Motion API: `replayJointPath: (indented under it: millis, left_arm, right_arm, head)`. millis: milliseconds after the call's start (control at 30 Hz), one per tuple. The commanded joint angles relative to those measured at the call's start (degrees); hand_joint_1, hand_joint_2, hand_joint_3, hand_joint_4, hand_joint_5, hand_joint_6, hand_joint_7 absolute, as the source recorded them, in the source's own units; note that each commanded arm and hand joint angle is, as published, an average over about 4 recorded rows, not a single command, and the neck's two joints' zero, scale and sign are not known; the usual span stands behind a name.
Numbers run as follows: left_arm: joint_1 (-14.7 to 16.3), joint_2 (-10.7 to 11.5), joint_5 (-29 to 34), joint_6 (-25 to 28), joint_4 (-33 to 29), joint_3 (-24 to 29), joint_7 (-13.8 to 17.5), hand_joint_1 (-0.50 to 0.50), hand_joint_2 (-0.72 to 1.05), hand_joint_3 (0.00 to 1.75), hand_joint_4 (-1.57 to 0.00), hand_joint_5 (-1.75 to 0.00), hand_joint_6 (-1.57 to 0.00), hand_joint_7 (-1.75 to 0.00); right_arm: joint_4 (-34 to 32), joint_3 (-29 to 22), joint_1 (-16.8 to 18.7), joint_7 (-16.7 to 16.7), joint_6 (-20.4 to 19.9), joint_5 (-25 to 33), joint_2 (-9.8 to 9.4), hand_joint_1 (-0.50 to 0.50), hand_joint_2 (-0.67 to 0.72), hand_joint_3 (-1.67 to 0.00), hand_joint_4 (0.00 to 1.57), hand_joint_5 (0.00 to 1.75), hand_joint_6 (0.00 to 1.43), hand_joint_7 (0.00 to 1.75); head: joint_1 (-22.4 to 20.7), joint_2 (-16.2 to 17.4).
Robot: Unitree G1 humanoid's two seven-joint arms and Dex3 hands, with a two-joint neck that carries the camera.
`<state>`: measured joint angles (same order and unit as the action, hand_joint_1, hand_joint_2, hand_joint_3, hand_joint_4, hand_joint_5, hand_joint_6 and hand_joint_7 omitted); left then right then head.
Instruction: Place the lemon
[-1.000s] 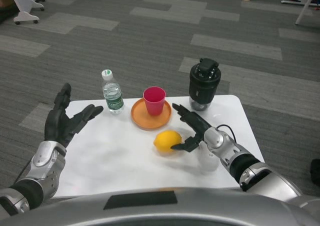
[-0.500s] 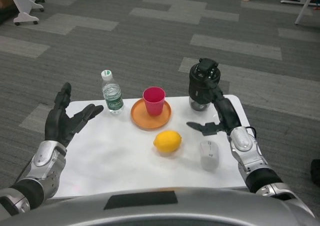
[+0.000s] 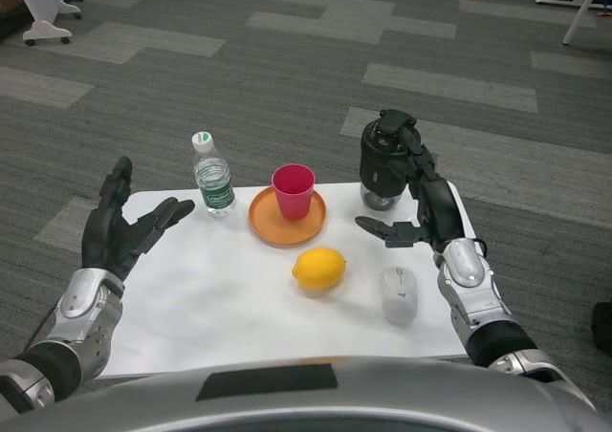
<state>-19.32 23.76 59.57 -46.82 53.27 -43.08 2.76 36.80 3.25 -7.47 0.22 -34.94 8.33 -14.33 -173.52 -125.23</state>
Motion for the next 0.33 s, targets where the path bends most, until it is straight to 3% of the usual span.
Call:
replayJointPath:
  millis: [33, 200, 333]
  left_arm:
    - [-0.90, 0.76, 0.02, -0.03, -0.01, 0.28, 0.05, 0.50, 1.05, 0.09, 0.00, 0.00, 0.00, 0.00]
    - [-0.90, 0.76, 0.02, 0.04, 0.08, 0.28, 0.05, 0.50, 1.05, 0.09, 0.00, 0.00, 0.00, 0.00]
    - [-0.90, 0.76, 0.02, 0.06, 0.08, 0.28, 0.05, 0.50, 1.05, 0.09, 0.00, 0.00, 0.00, 0.00]
  right_arm:
    - [-0.26, -0.09, -0.09, -0.14, -0.74, 0.63, -0.50, -0.02, -0.22, -0.56, 0.00, 0.70, 0.00, 0.07]
    - [-0.11, -0.09, -0.09, -0.14, -0.74, 0.70, -0.59, 0.00, -0.29, -0.56, 0.00, 0.68, 0.00, 0.07]
    - [0.06, 0.06, -0.09, -0.14, -0.74, 0.72, -0.61, 0.00, -0.29, -0.56, 0.00, 0.78, 0.00, 0.07]
  head:
    - [0.10, -0.37]
    - [0.16, -0.41]
    - [0.22, -0.33]
